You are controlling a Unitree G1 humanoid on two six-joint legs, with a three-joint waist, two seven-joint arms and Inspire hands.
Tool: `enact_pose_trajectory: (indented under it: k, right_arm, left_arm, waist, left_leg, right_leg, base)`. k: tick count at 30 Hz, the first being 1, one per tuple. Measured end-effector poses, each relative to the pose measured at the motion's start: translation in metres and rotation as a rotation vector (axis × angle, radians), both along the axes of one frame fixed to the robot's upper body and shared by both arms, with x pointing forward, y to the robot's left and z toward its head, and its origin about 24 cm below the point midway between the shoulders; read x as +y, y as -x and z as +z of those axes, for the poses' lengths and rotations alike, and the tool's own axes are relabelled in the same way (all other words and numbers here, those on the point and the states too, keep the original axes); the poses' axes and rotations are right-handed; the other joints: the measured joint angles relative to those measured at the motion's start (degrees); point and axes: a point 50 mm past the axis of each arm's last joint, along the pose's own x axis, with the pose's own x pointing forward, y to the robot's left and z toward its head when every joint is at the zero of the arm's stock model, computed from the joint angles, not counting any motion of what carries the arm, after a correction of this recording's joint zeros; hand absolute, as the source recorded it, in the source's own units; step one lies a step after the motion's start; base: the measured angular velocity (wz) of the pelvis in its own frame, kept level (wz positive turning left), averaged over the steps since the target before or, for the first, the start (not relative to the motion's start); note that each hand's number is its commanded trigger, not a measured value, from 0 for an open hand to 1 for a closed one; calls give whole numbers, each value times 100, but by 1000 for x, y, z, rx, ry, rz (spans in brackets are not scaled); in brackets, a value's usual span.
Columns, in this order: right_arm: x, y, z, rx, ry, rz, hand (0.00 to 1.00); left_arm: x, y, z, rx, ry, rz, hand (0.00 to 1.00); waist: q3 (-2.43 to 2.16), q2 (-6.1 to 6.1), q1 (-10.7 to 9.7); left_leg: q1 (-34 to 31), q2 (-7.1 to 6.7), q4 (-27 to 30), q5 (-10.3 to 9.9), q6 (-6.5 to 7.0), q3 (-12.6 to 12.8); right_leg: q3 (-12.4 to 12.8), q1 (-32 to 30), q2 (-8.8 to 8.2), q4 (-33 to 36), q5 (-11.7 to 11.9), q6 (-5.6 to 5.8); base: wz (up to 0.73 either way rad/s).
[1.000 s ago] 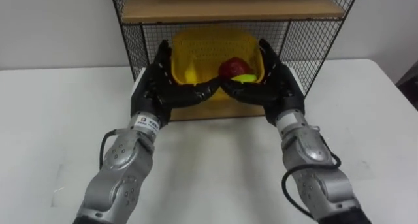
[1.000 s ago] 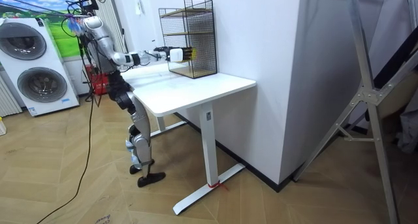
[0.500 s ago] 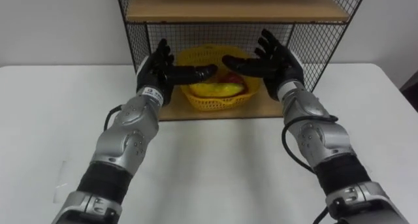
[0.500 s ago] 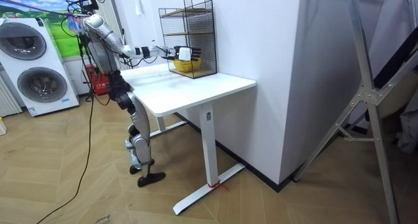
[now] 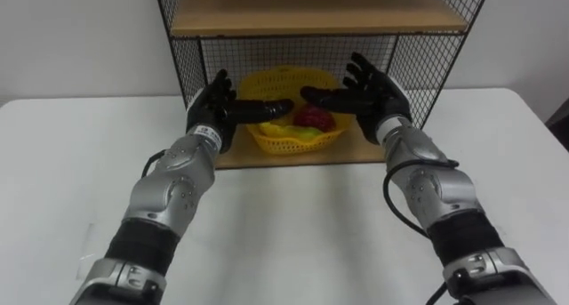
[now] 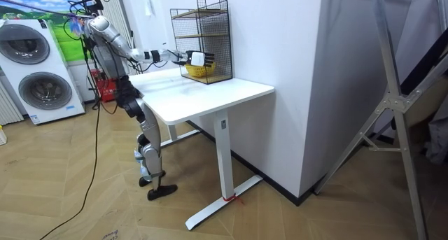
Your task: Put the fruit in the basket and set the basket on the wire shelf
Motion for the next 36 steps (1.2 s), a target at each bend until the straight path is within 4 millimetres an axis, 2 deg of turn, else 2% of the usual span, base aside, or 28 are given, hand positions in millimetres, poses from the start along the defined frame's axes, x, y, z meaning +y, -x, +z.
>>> enact_pose_trajectory:
  k: [6,10,14,19,25,30,33,36]
  right_arm:
    - [-1,6,0,-18,10,8,0]
    - [-4,14,-4,-26,18,7,0]
    - [-5,31,1,-87,29,16,0]
    - [-11,48,-1,-110,60,32,0]
    - [-11,63,5,-168,160,76,0]
    - [-14,81,7,-203,158,68,0]
    - [-18,93,7,-225,170,54,0]
    - [-23,116,1,-229,223,52,0]
  left_arm:
    - [2,6,-3,-13,-6,-15,0]
    - [4,13,-2,-39,-15,-18,0]
    - [6,27,6,-110,-24,-21,0]
    - [15,45,13,-182,-70,-48,0]
    - [20,62,19,-248,-120,-92,0]
    - [27,78,18,-281,-125,-68,0]
    - [35,96,10,-277,-120,-46,0]
    - [43,119,-3,-248,-120,-33,0]
  waist:
    - [-11,-31,1]
    - [-36,-70,-2]
    - [-68,-119,5]
    - [-79,-159,-22]
    - [-74,-153,-31]
    - [-62,-137,-55]
    - [-49,-117,-61]
    - [-33,-94,-58]
  left_leg:
    - [36,-8,-56,31,-6,-2]
    - [94,-7,-68,30,-6,0]
    - [121,-7,-98,40,-14,-1]
    - [203,-8,-139,54,-24,-16]
    - [192,-4,-159,63,-36,-36]
    - [179,-4,-200,63,-37,-45]
    - [177,-5,-215,64,-40,-38]
    - [170,-5,-226,46,-70,-40]
  right_leg:
    - [-10,7,-12,-4,0,-1]
    - [-6,64,-13,-6,-2,-2]
    - [-10,89,-10,-26,0,-5]
    - [-25,177,-10,-48,4,-11]
    - [-29,191,21,-121,22,-35]
    - [-72,176,14,-125,23,-36]
    - [-63,176,16,-103,22,-36]
    - [-74,172,13,-105,21,-35]
  base:
    - [0]
    - [0]
    - [0]
    - [0]
    - [0]
    - [1]
    - [0]
    - [0]
